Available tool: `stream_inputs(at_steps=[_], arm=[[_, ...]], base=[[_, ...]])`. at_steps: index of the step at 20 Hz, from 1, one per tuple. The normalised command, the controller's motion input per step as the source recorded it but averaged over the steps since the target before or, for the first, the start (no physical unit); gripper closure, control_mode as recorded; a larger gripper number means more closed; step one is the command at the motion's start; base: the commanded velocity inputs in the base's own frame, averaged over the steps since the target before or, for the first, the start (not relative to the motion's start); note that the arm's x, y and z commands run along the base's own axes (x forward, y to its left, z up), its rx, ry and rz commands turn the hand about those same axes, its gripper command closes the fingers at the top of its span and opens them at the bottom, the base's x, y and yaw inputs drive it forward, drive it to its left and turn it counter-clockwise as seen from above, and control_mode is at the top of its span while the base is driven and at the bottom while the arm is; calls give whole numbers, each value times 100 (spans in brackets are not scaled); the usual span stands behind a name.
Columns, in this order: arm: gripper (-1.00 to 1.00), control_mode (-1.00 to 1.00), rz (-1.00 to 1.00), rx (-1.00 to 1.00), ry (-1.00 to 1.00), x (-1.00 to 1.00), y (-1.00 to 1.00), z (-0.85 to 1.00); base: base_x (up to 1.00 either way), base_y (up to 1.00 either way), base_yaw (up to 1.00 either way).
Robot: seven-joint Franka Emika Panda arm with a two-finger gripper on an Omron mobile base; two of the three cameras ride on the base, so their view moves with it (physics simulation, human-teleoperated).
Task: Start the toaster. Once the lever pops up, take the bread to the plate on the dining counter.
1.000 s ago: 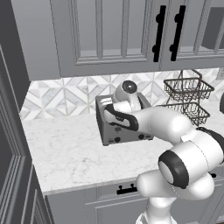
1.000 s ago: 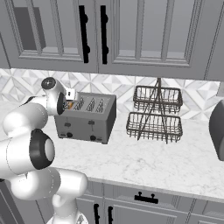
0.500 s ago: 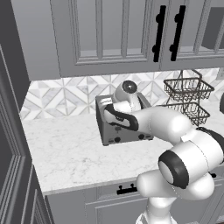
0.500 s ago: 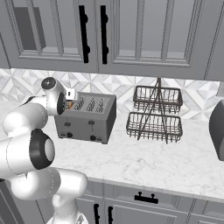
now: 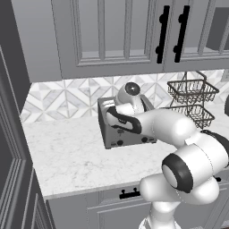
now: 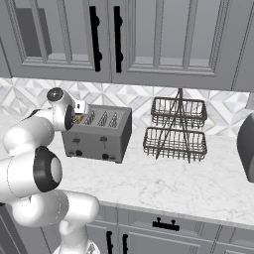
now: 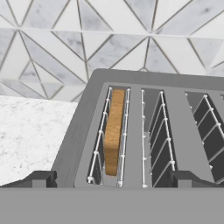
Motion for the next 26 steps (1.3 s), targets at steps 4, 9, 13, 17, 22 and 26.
stream_inputs(at_steps=[4,9,13,17,22,26], arm=[[-100,-100,0,0,0,0,0,0],[-100,-100,0,0,0,0,0,0],[-100,-100,0,0,0,0,0,0],[-100,-100,0,0,0,0,0,0],[-100,-100,0,0,0,0,0,0],[-100,-100,0,0,0,0,0,0]], base=[[0,0,0],[0,0,0],[0,0,0],[0,0,0],[0,0,0],[0,0,0]])
